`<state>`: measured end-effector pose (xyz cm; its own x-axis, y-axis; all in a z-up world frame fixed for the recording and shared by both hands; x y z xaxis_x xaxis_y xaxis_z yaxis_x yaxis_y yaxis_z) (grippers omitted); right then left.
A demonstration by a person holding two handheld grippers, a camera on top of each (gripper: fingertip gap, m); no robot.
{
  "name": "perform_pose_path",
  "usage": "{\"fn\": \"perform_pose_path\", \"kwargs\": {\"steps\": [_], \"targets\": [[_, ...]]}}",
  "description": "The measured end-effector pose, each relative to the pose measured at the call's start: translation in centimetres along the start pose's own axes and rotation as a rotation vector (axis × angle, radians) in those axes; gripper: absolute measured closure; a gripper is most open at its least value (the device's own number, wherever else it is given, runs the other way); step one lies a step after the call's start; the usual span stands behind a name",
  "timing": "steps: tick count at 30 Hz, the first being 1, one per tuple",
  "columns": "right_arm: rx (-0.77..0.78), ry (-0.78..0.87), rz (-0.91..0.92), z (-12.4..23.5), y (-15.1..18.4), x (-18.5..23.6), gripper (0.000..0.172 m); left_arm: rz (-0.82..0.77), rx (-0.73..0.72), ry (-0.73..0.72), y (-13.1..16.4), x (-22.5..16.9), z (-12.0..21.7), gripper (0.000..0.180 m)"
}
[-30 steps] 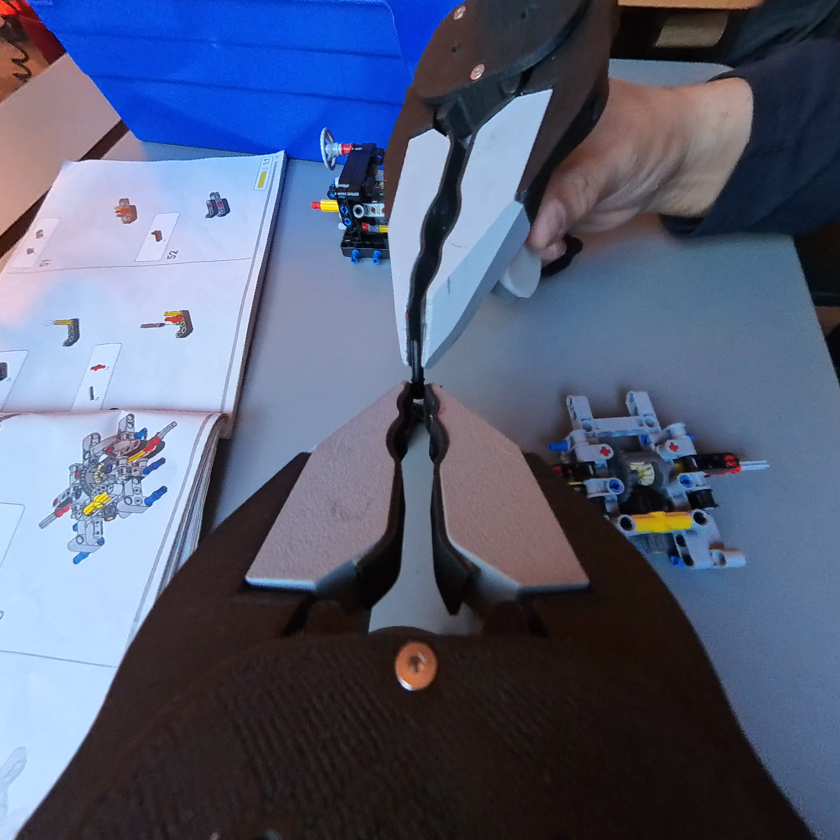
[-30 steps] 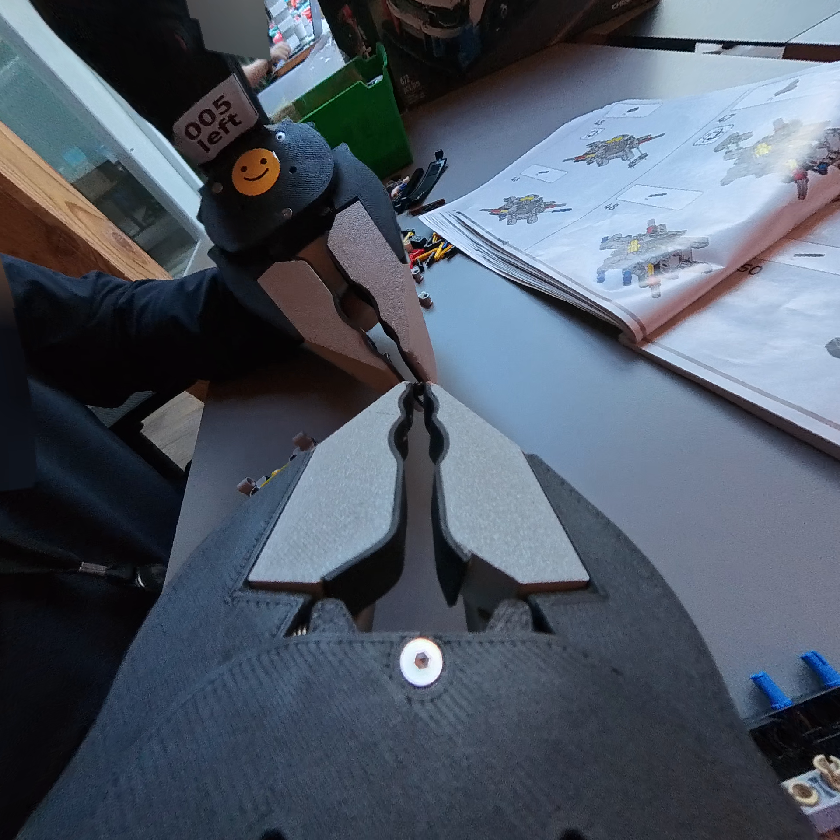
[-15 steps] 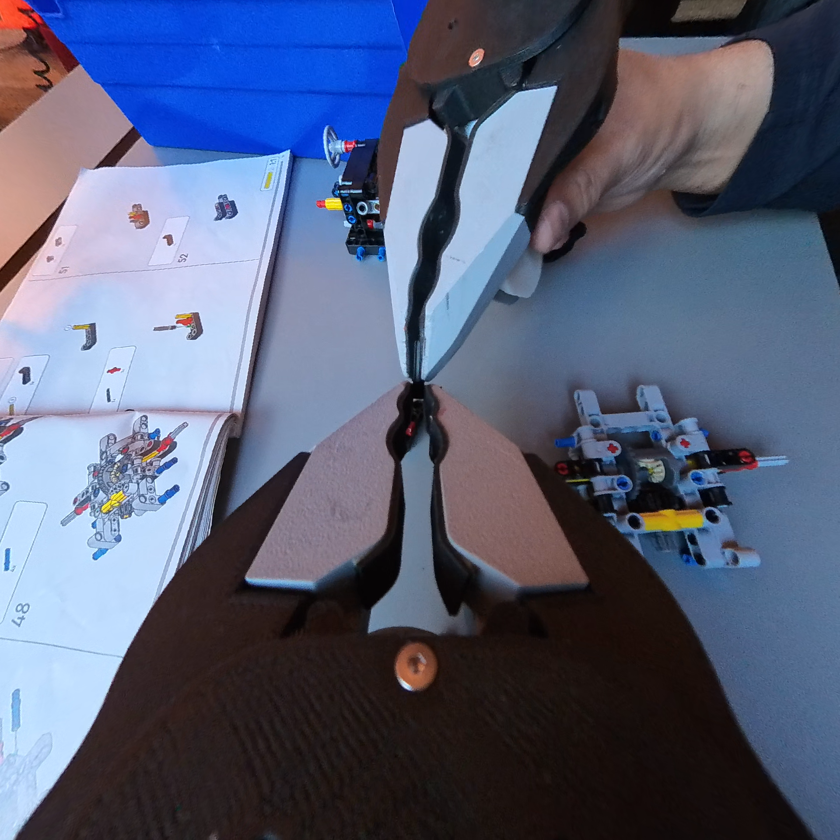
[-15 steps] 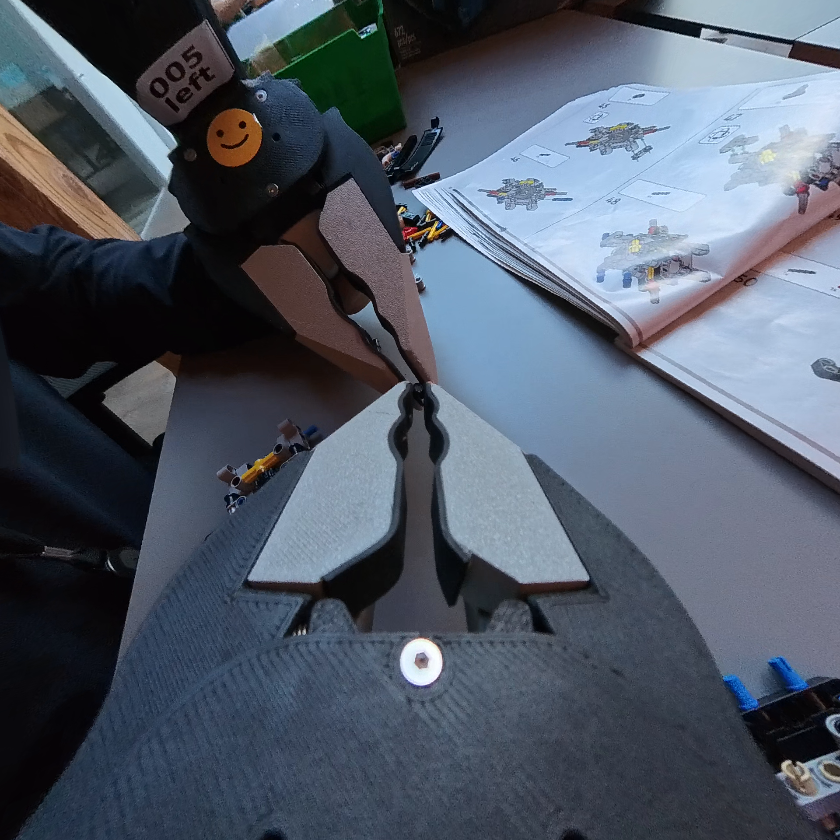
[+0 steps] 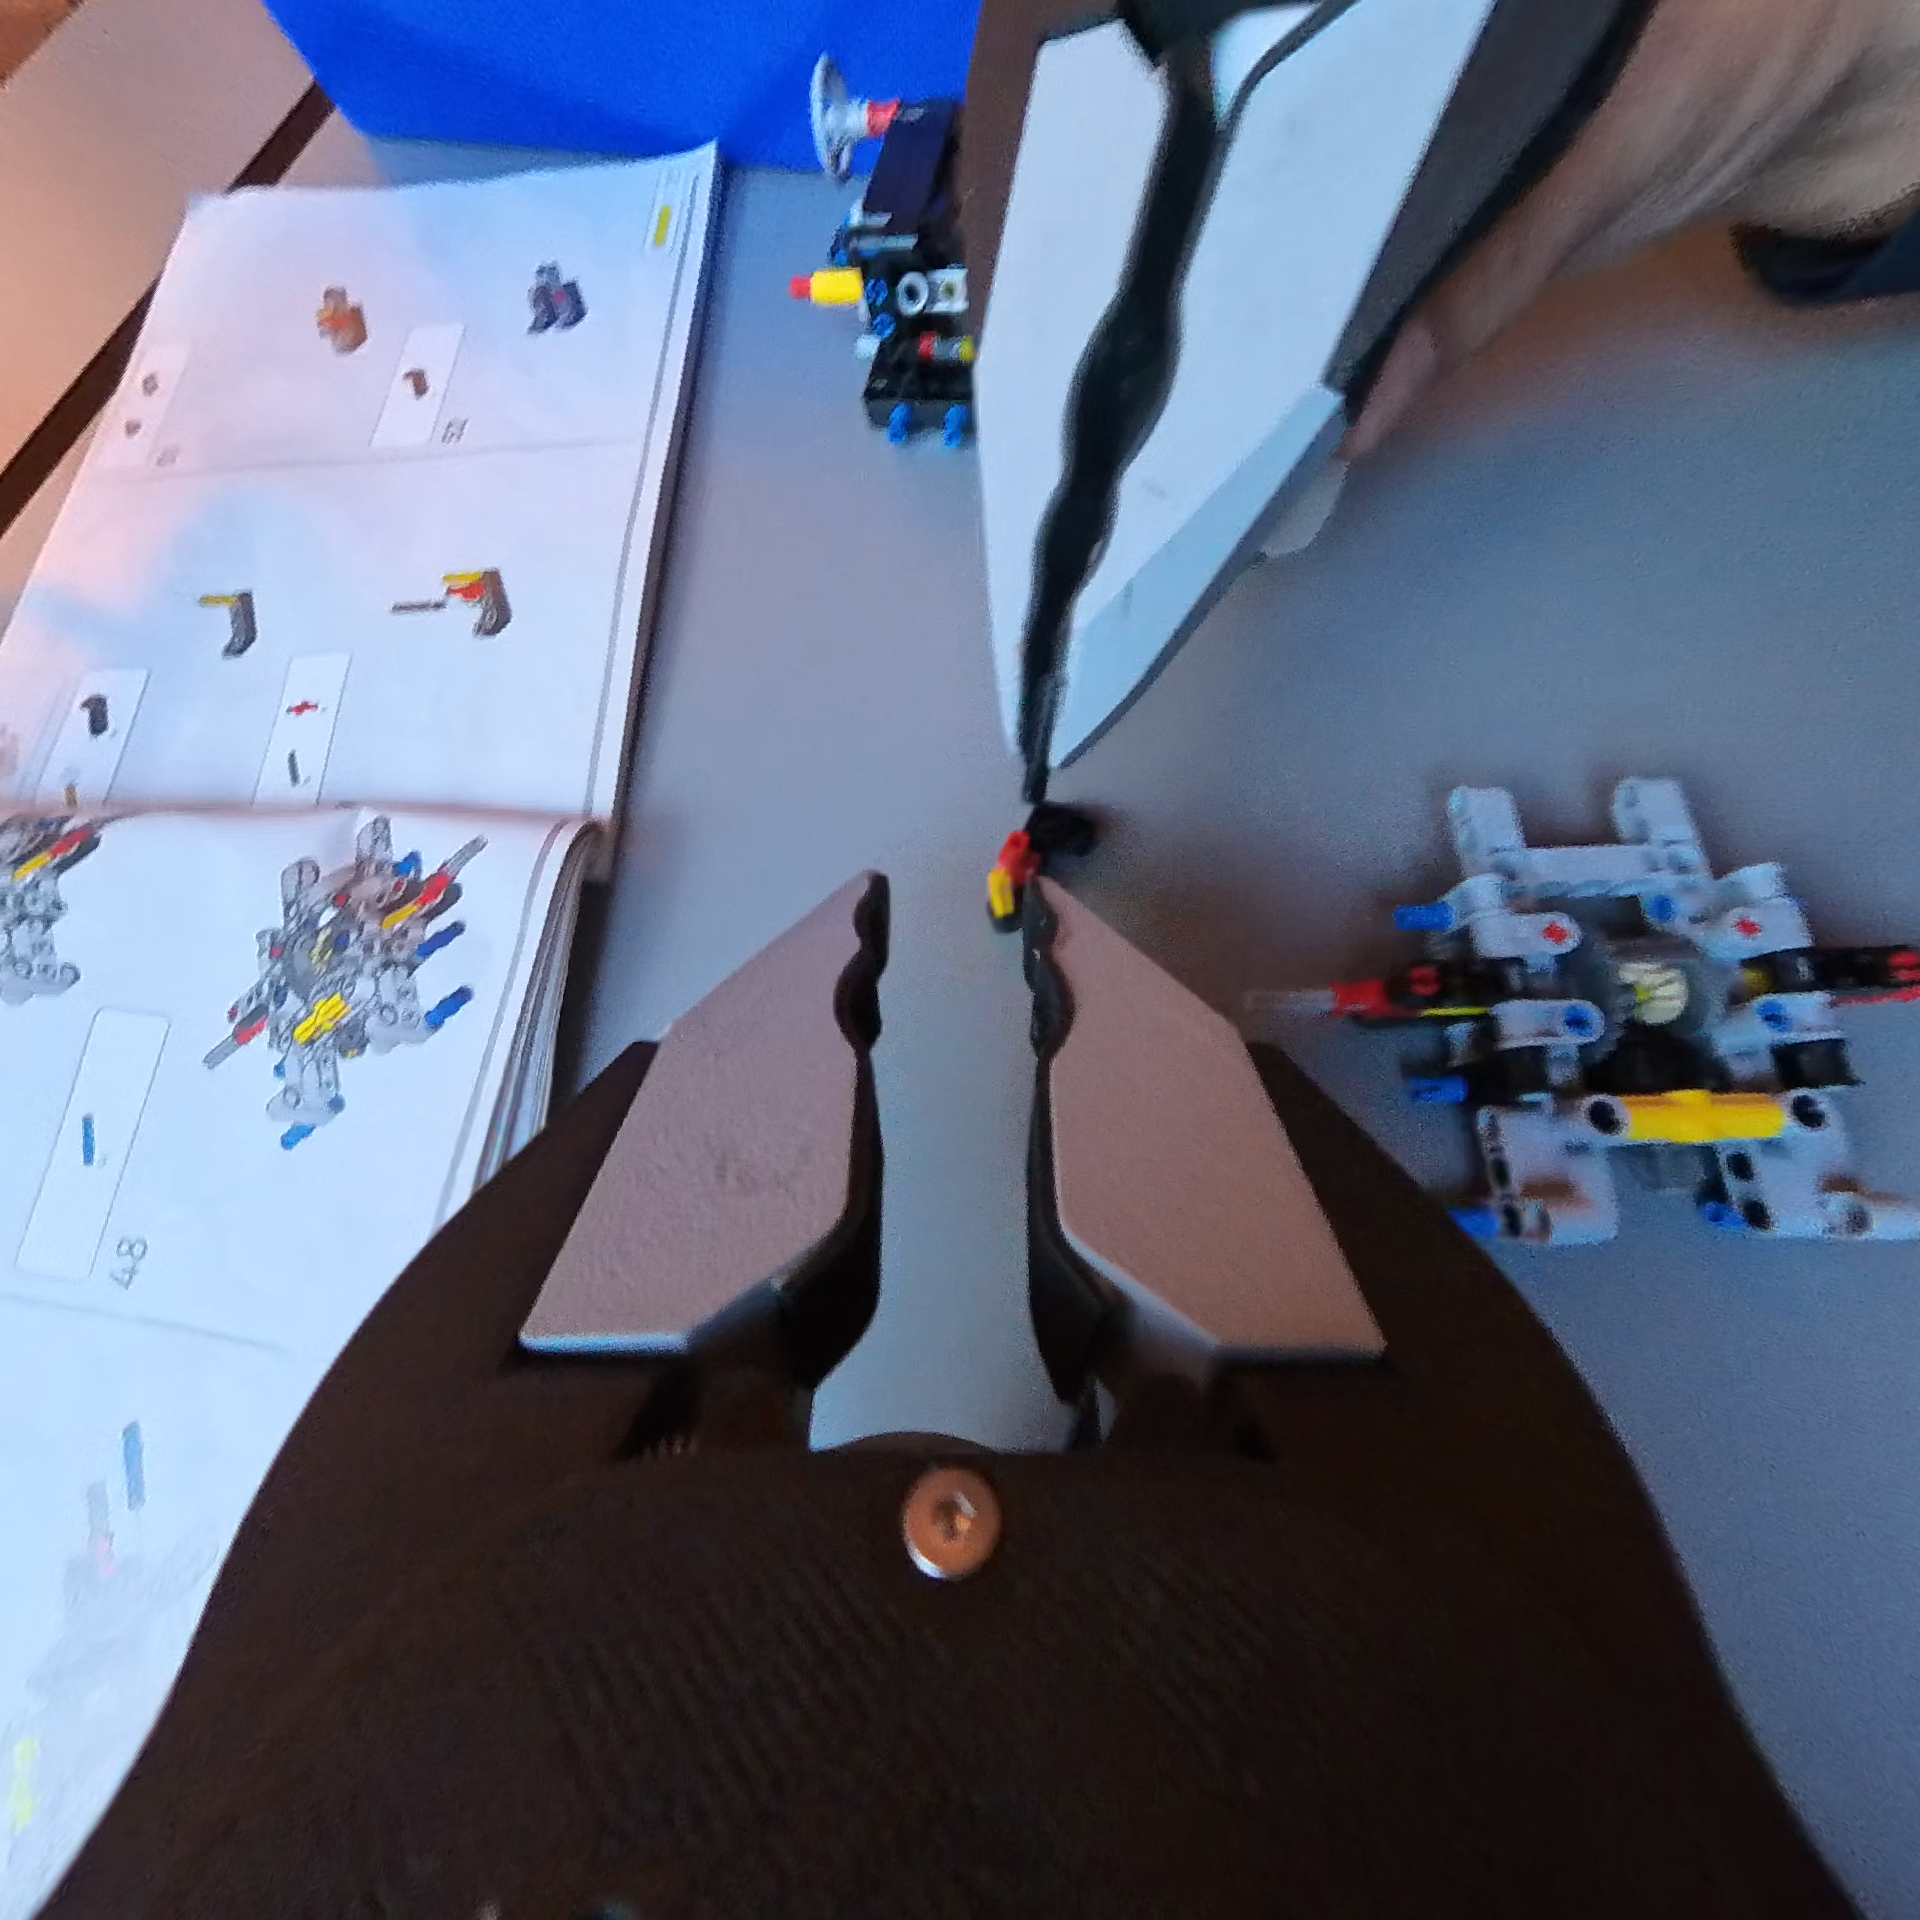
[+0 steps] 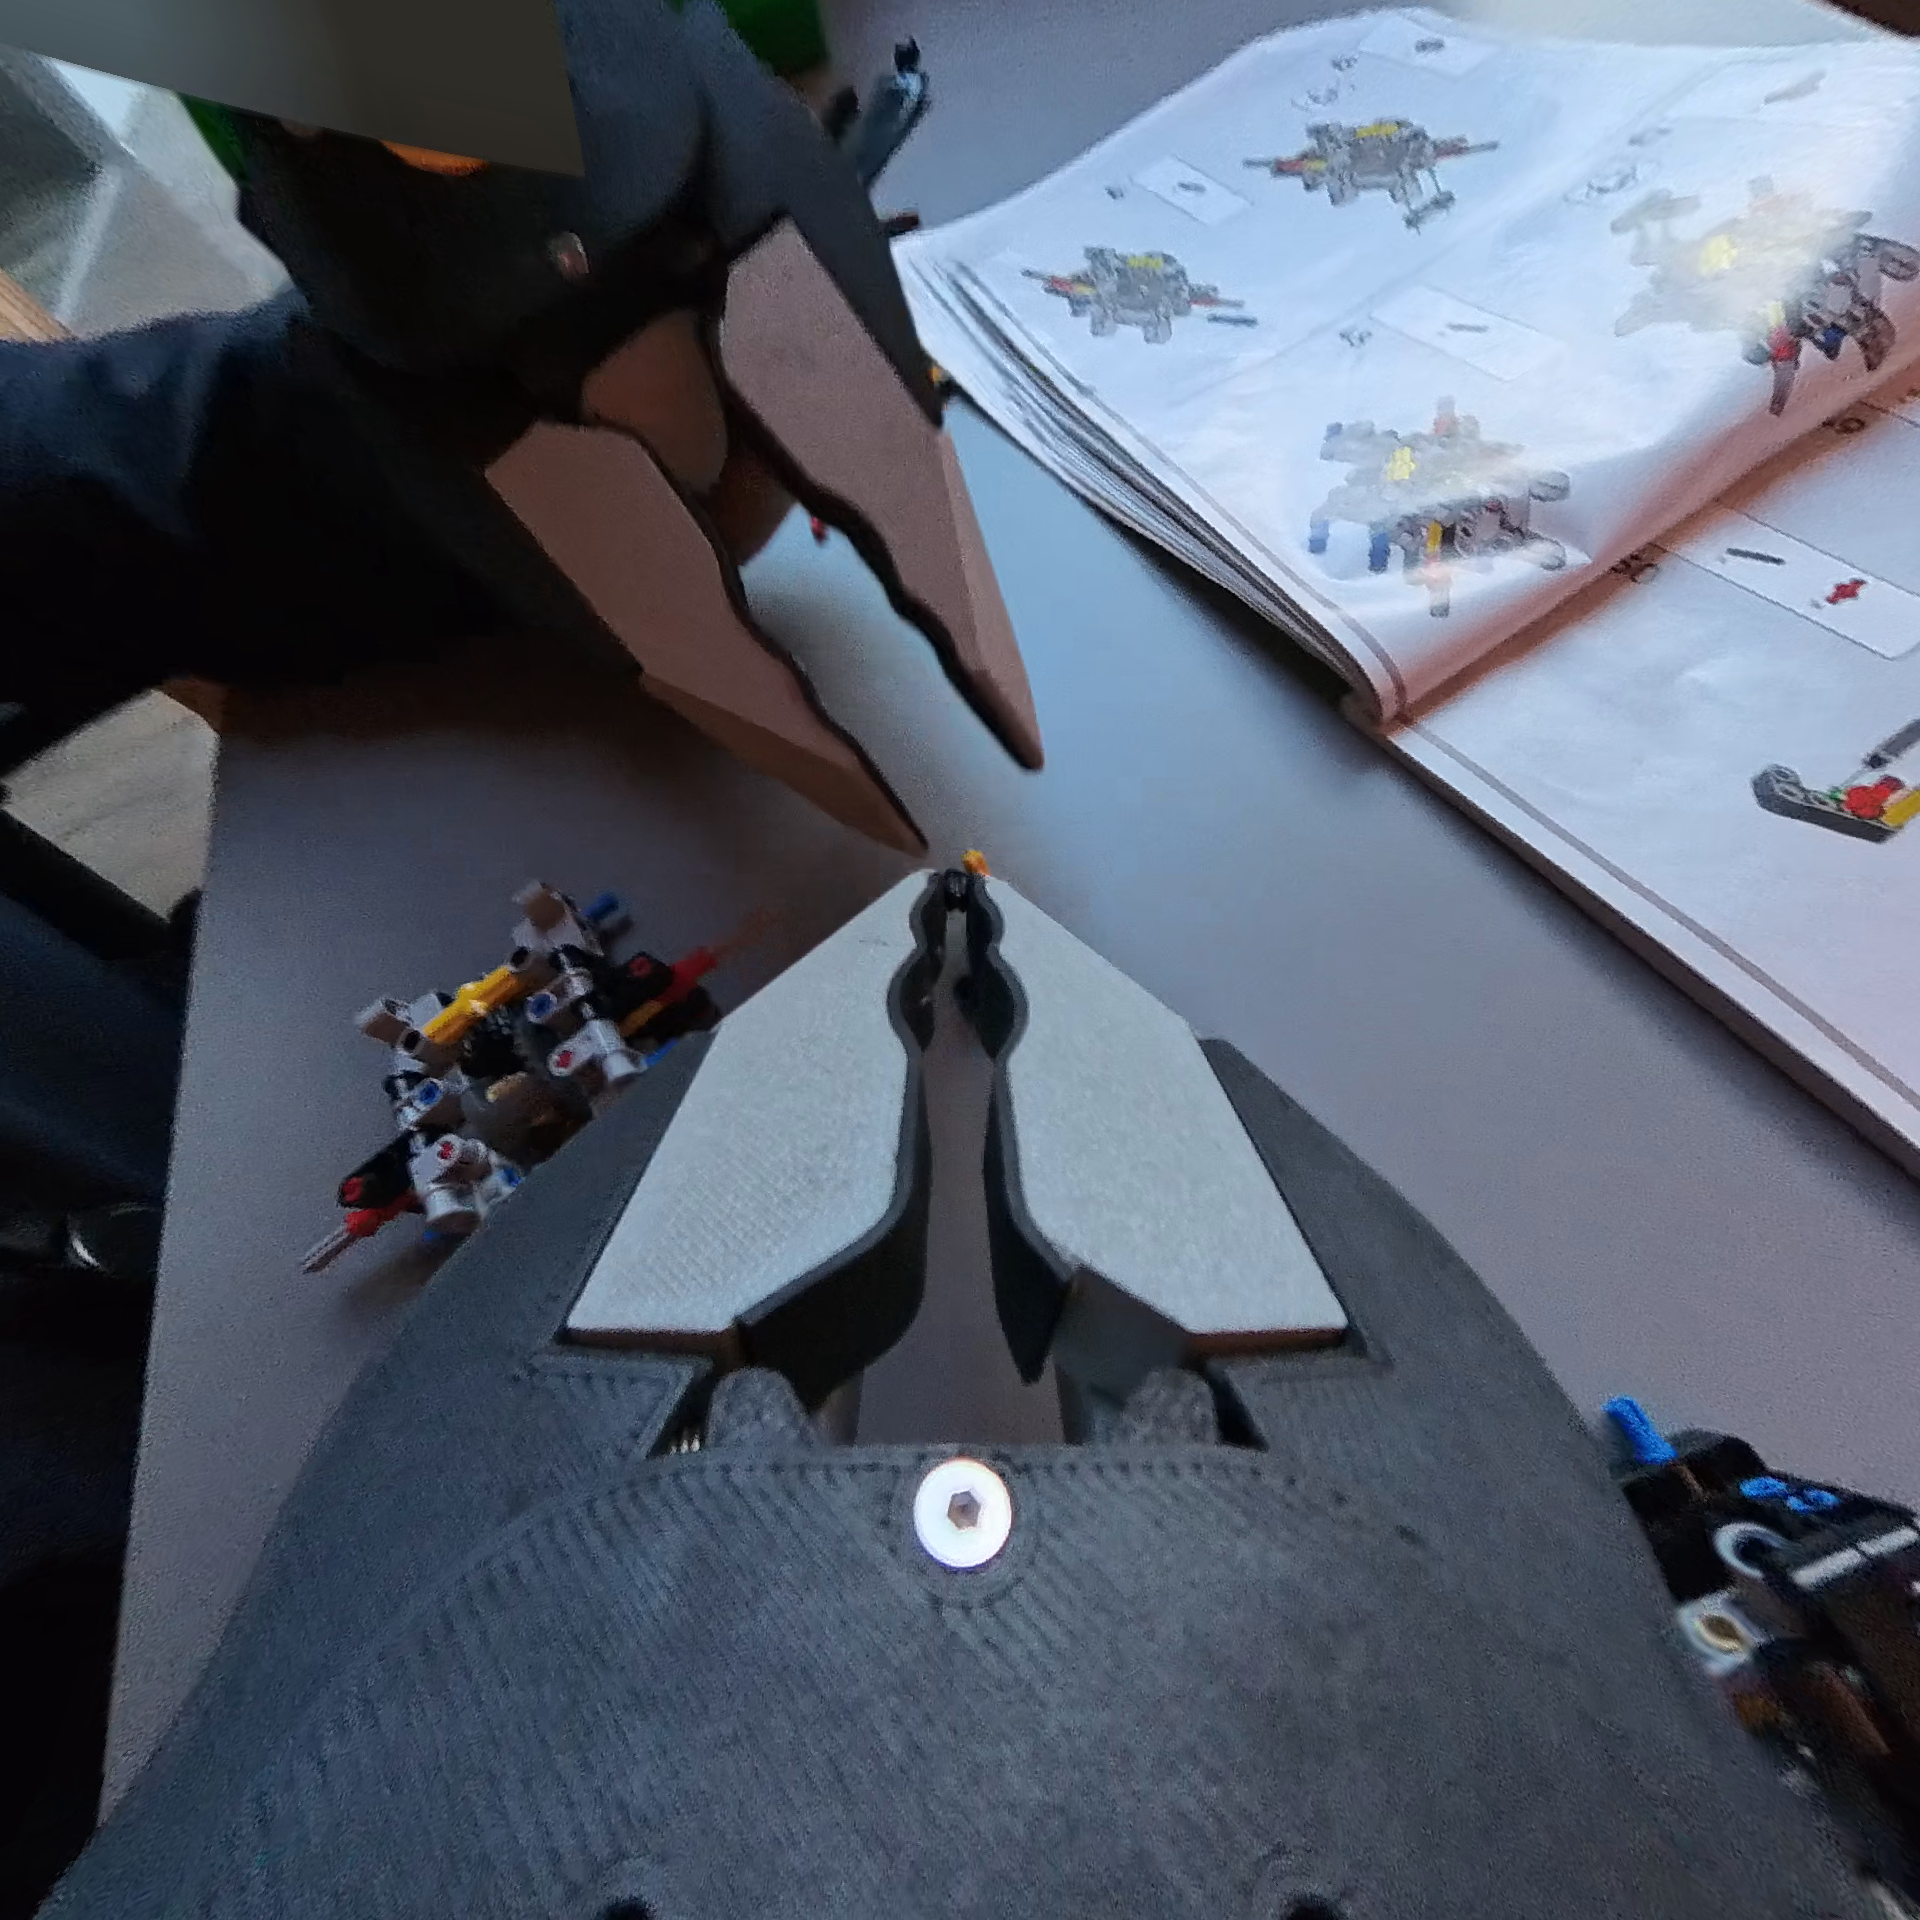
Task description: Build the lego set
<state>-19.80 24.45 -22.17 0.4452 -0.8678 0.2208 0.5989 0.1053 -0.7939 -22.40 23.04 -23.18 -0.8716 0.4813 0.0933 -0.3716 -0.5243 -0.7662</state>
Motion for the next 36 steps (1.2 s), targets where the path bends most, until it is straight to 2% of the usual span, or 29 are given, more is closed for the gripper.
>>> {"fn": "perform_pose_path", "kwargs": {"steps": [7, 14, 24, 36], "targets": [[0.286, 0.099, 0.235, -0.8, 1.2, -0.7, 0.171, 0.008, 0.074, 0.043, 1.6, 0.1, -1.5, 0.153], [0.443, 0.097, 0.377, -0.9, 1.6, -0.7, 0.171, 0.016, 0.081, 0.119, 1.4, -0.1, -2.4, 0.161], [0.485, 0.077, 0.388, -1.3, 1.9, -0.2, 0.171, 0.018, 0.082, 0.204, 1.3, -1.0, -2.5, 0.17], [0.508, 0.087, 0.367, -1.2, 2.0, -0.4, 0.171, -0.019, 0.084, 0.184, 1.3, -1.0, -2.6, 0.175]]}}
Point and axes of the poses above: each gripper's, where its closed fingertips meet, z back along the fingers, y out of its underside, x = y × z across the jaws, the point moved 1 cm from there along z, back along the fingers, and after that the axes turned 1 degree about x, right-handed, at the moved point
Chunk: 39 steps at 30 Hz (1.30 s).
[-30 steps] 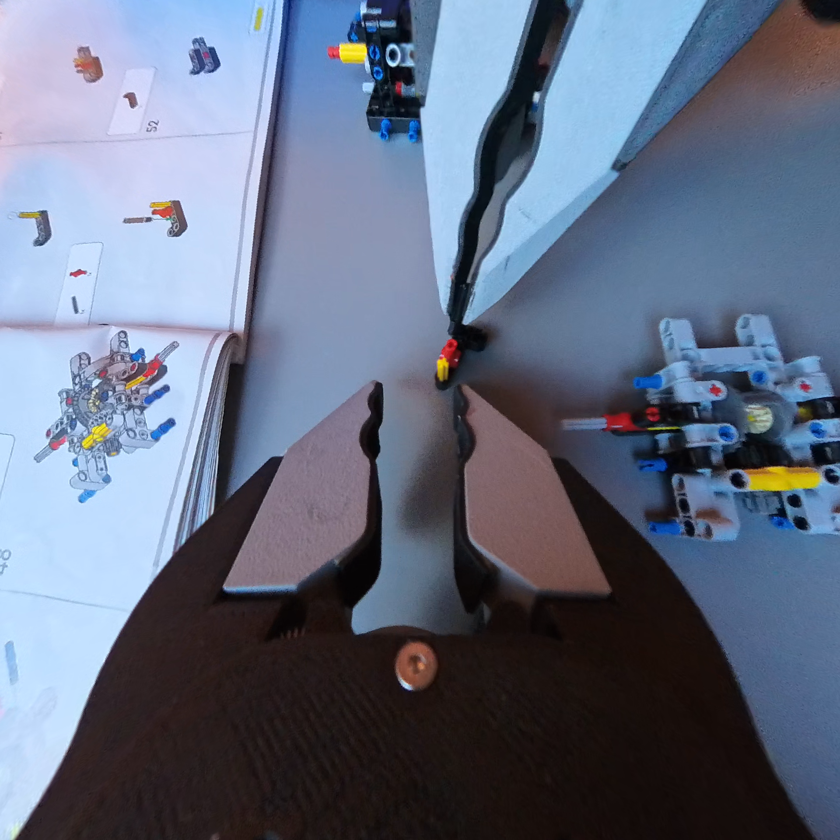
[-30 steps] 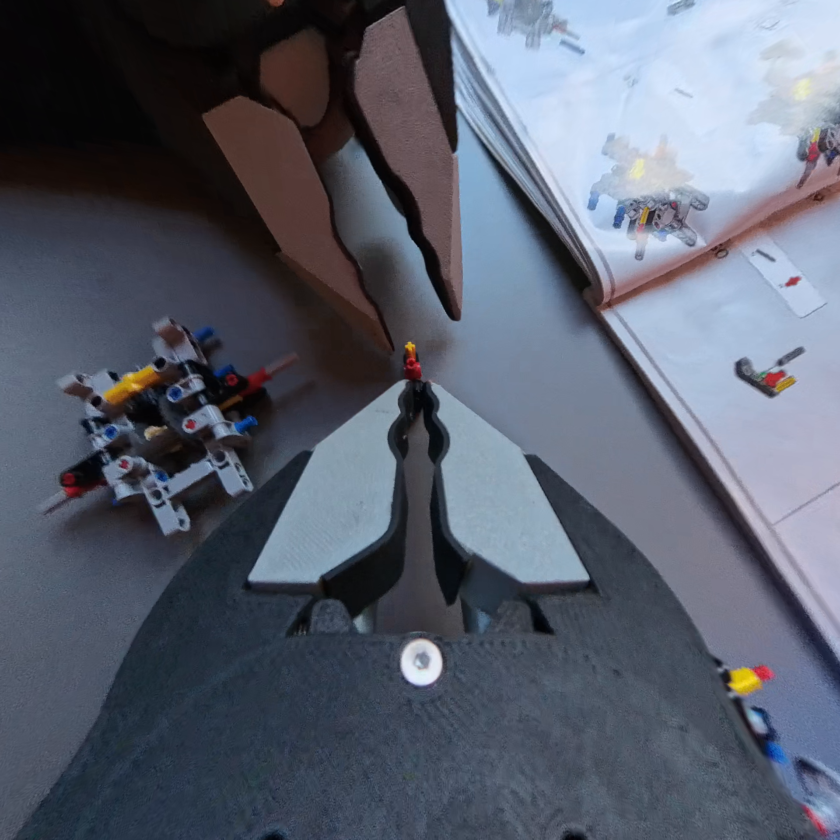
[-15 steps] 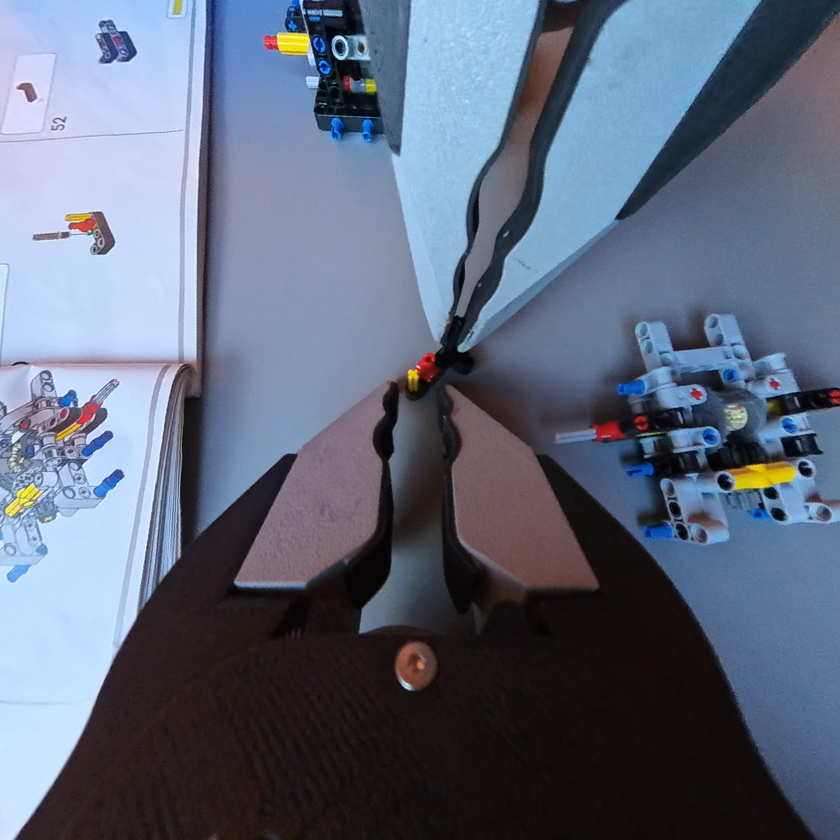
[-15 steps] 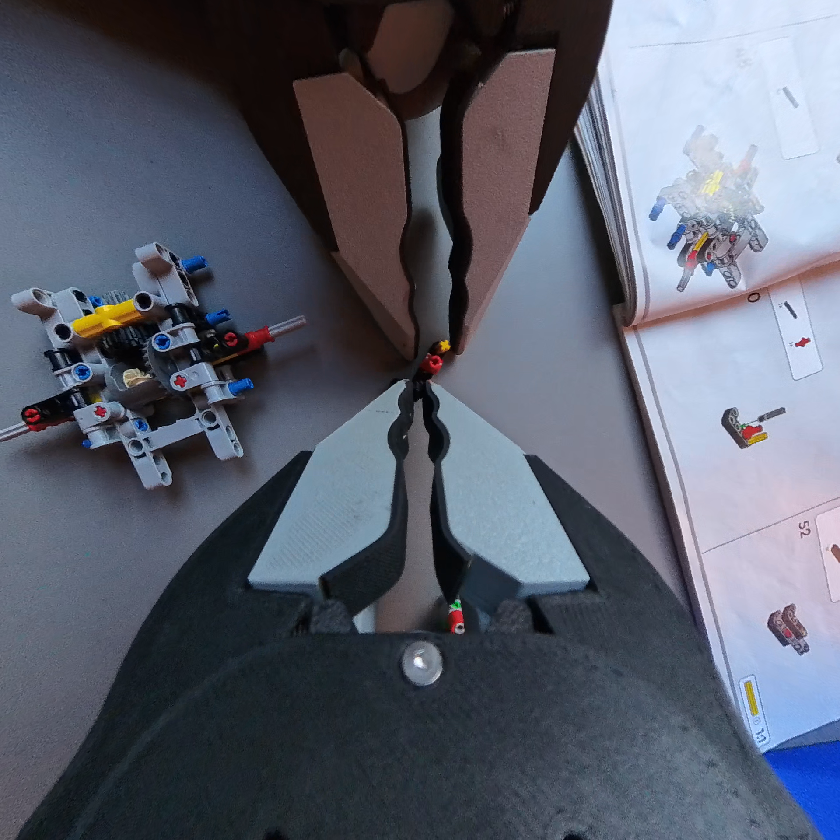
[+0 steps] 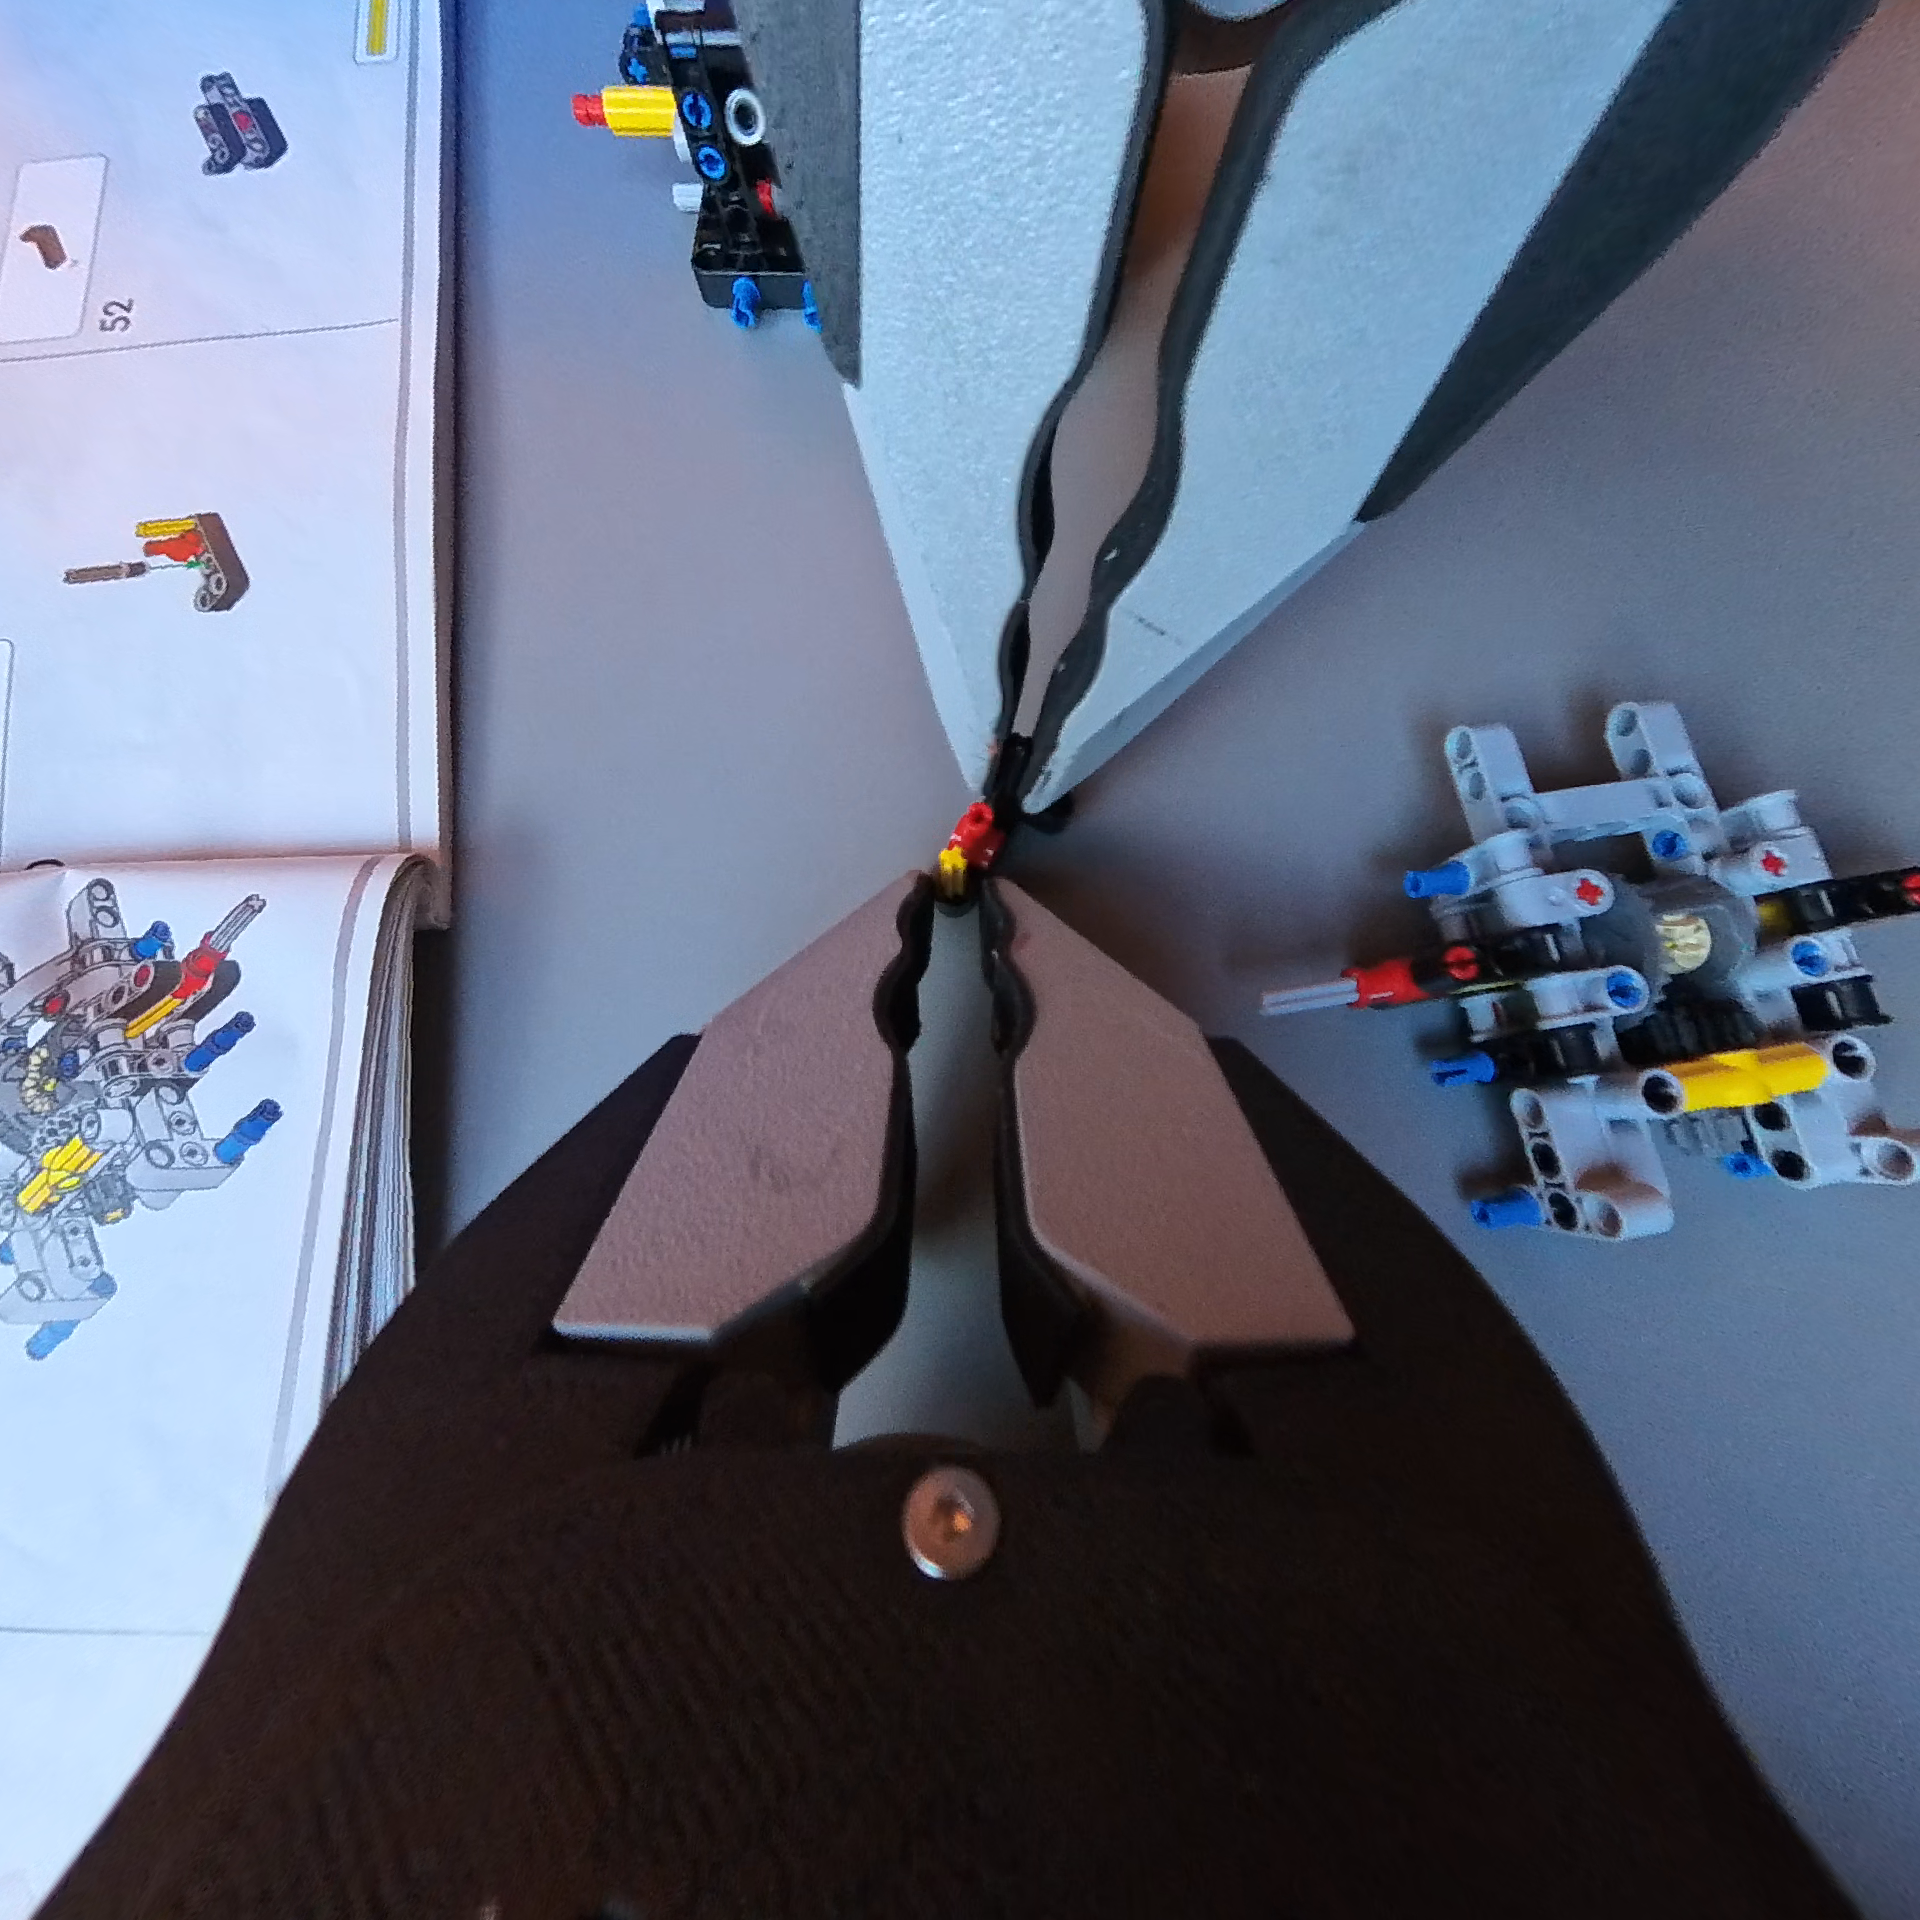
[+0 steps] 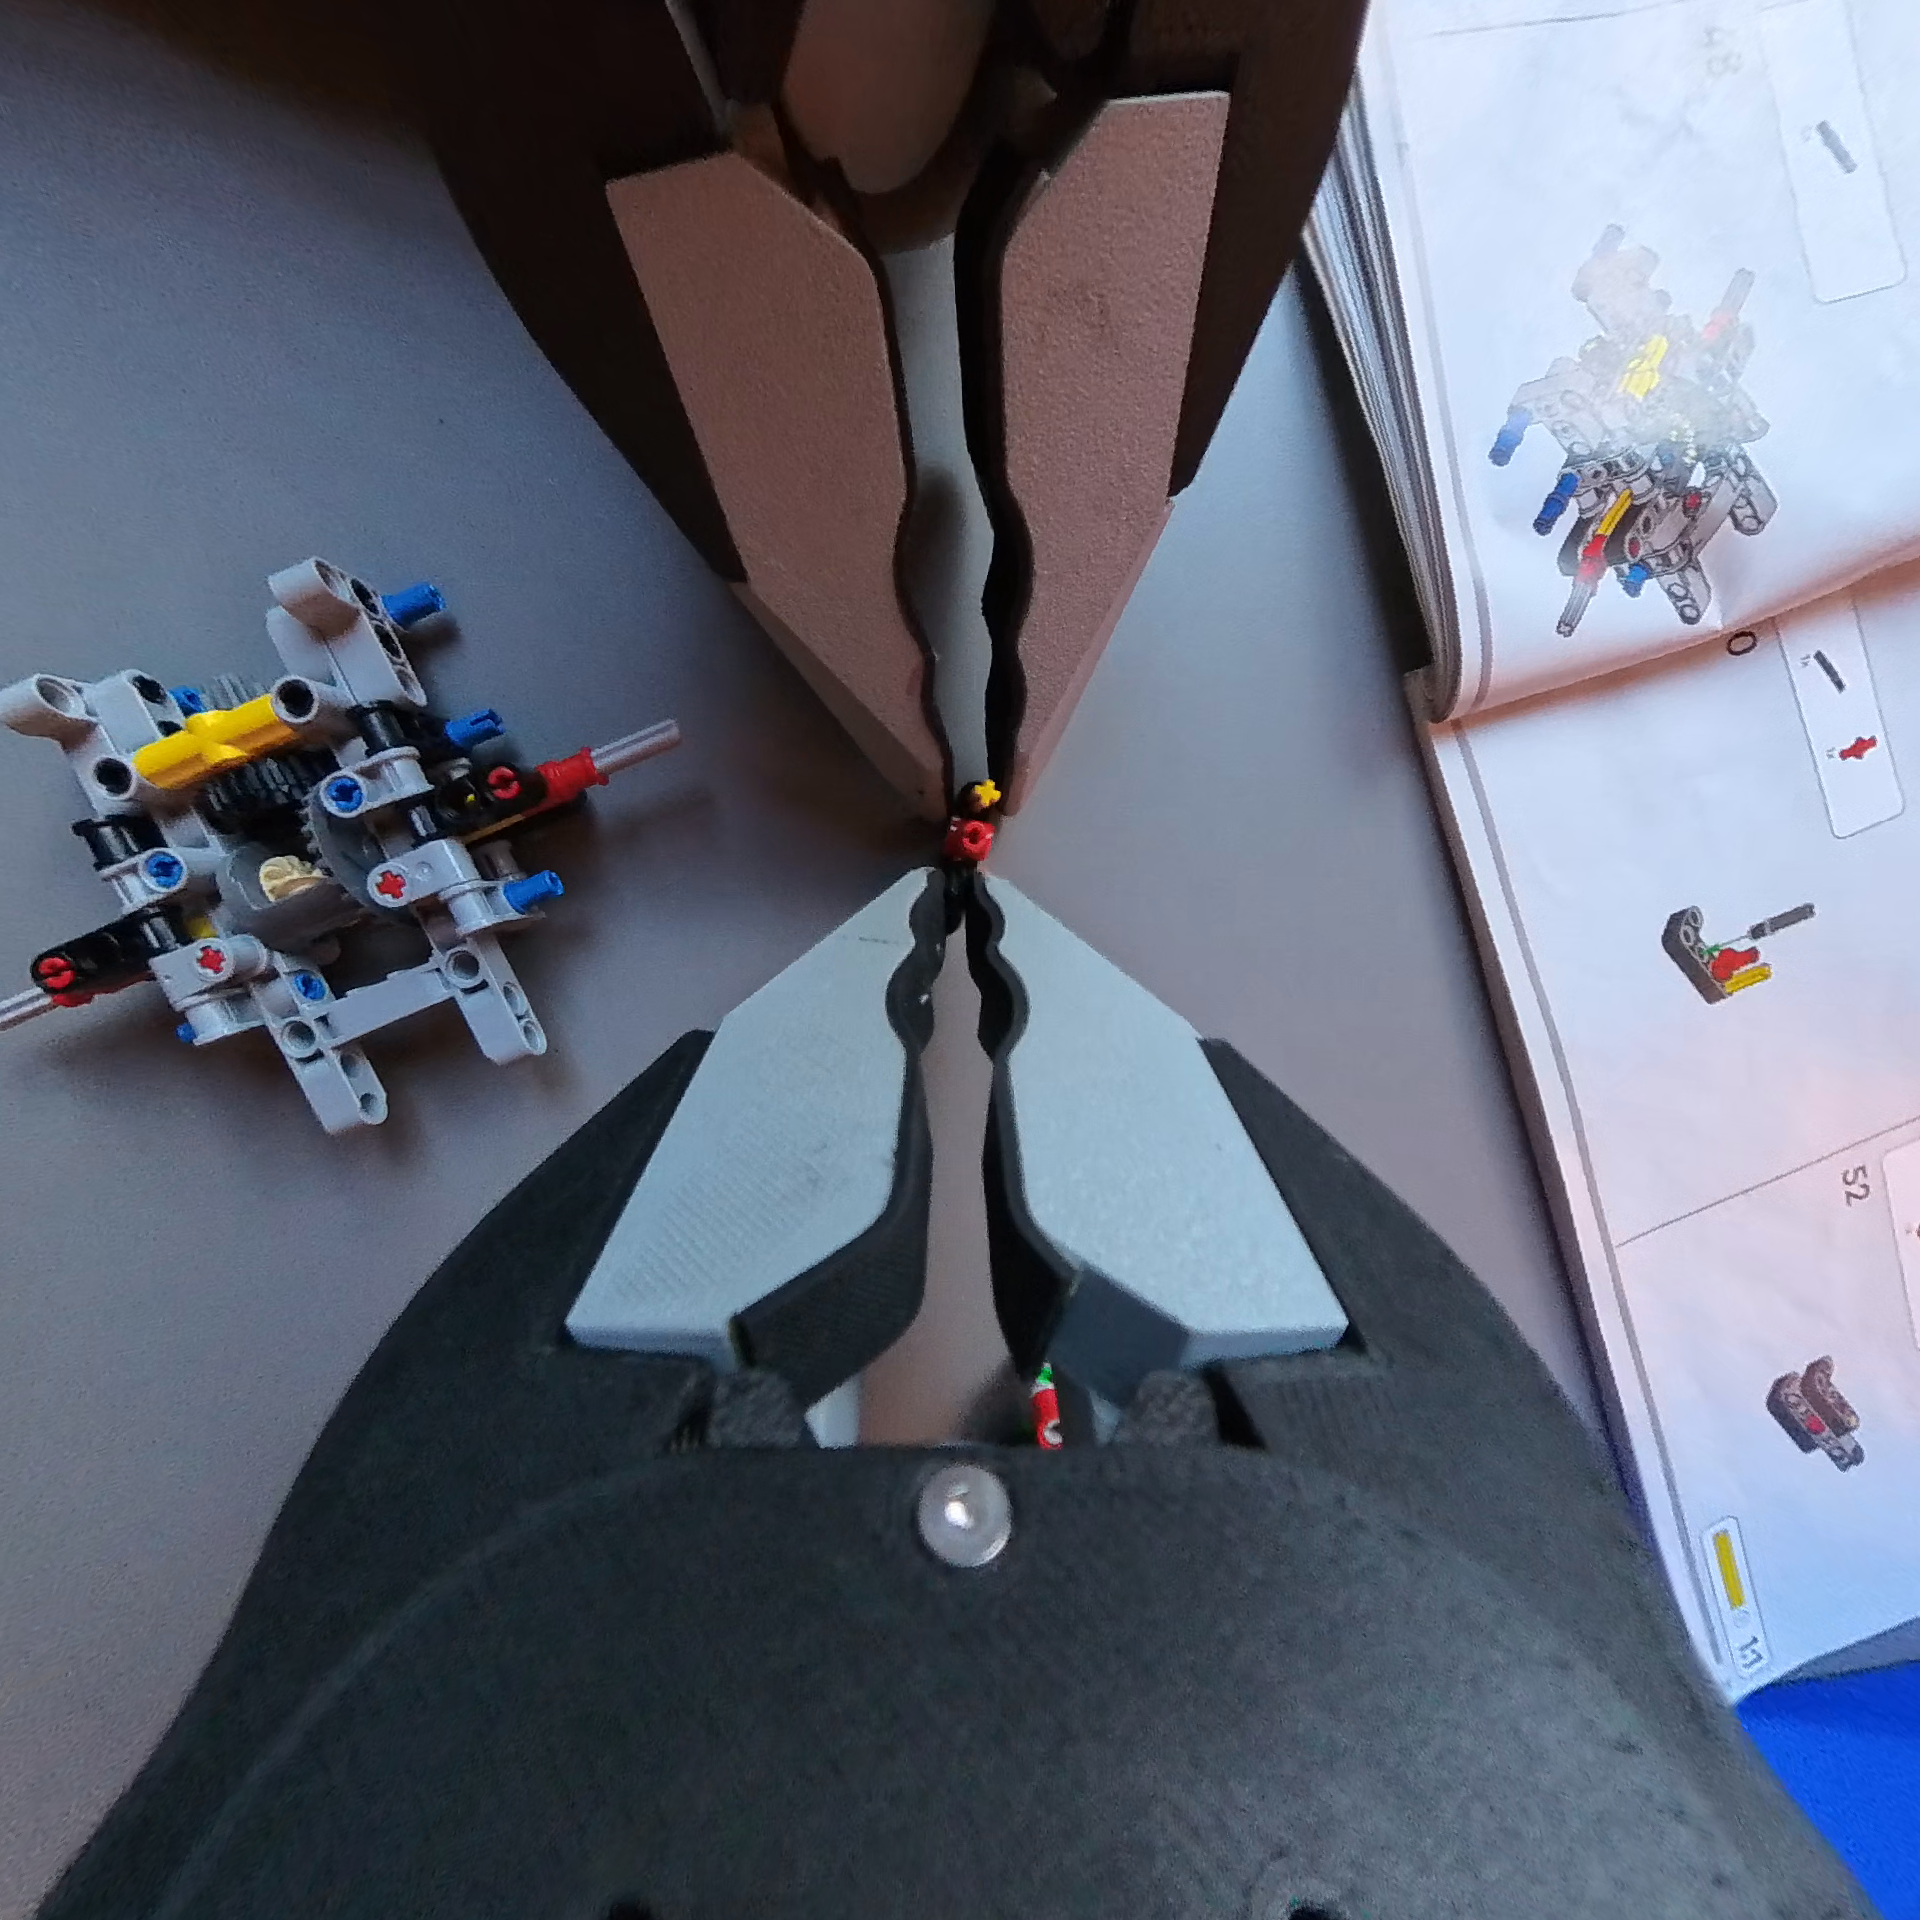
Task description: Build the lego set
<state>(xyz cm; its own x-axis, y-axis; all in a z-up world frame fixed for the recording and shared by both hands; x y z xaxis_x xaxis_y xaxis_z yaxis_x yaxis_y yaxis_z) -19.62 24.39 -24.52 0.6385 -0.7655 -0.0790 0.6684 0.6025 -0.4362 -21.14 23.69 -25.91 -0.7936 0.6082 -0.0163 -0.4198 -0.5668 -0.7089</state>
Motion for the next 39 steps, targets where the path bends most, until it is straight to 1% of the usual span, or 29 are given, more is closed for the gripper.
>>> {"fn": "perform_pose_path", "kwargs": {"steps": [3, 5, 9, 12, 13, 16, 20, 24, 28, 30, 32, 34, 35, 37, 39], "targets": [[-0.007, -0.007, -0.005, 0.0, 0.0, 0.0, 0.171, 0.001, -0.009, -0.032, -0.1, 0.5, 0.1, 0.167], [-0.006, -0.001, -0.009, 0.0, 0.1, -0.1, 0.171, -0.006, -0.022, -0.028, -0.2, 0.5, 0.4, 0.168], [-0.014, -0.009, -0.011, -0.1, 0.1, -0.1, 0.171, 0.0, -0.035, -0.033, -0.5, 0.9, 0.7, 0.164], [-0.013, -0.015, -0.007, -0.1, 0.1, -0.1, 0.171, -0.018, -0.014, 0.01, -0.4, 0.2, 0.2, 0.166], [-0.01, -0.017, -0.004, -0.1, 0.1, -0.1, 0.171, -0.034, 0.006, 0.012, -0.1, 0.0, 0.0, 0.17], [0.007, -0.012, 0.007, -0.1, 0.1, -0.2, 0.171, -0.055, 0.008, -0.013, -0.1, 0.2, -0.2, 0.174], [0.035, -0.003, 0.018, -0.1, 0.1, -0.3, 0.171, -0.05, 0.004, -0.011, -0.1, 0.2, -0.2, 0.174], [0.029, -0.018, -0.029, -0.1, 0.2, -0.5, 0.171, -0.04, 0.012, -0.022, -0.1, 0.2, -0.2, 0.175], [0.022, -0.055, -0.166, 0.0, 0.3, -0.6, 0.171, -0.012, 0.009, -0.027, -0.2, 0.2, -0.2, 0.175], [0.014, -0.081, -0.206, 0.0, 0.4, -0.7, 0.171, -0.002, 0.013, -0.027, -0.2, 0.2, -0.2, 0.175], [0.009, -0.088, -0.2, 0.0, 0.4, -0.7, 0.171, -0.003, 0.011, -0.037, -0.3, 0.5, -0.2, 0.173], [0.003, -0.091, -0.201, 0.0, 0.5, -0.7, 0.171, 0.007, 0.012, -0.054, -0.1, 1.0, 0.0, 0.161], [-0.005, -0.094, -0.201, 0.0, 0.5, -0.7, 0.171, 0.017, 0.001, -0.046, -0.3, 1.1, 0.2, 0.159], [-0.017, -0.102, -0.204, 0.0, 0.6, -0.7, 0.171, 0.028, -0.039, -0.029, -0.8, 1.1, 0.5, 0.159], [-0.019, -0.107, -0.197, 0.0, 0.6, -0.7, 0.171, 0.025, -0.037, -0.014, -0.9, 1.0, 0.3, 0.162]]}}
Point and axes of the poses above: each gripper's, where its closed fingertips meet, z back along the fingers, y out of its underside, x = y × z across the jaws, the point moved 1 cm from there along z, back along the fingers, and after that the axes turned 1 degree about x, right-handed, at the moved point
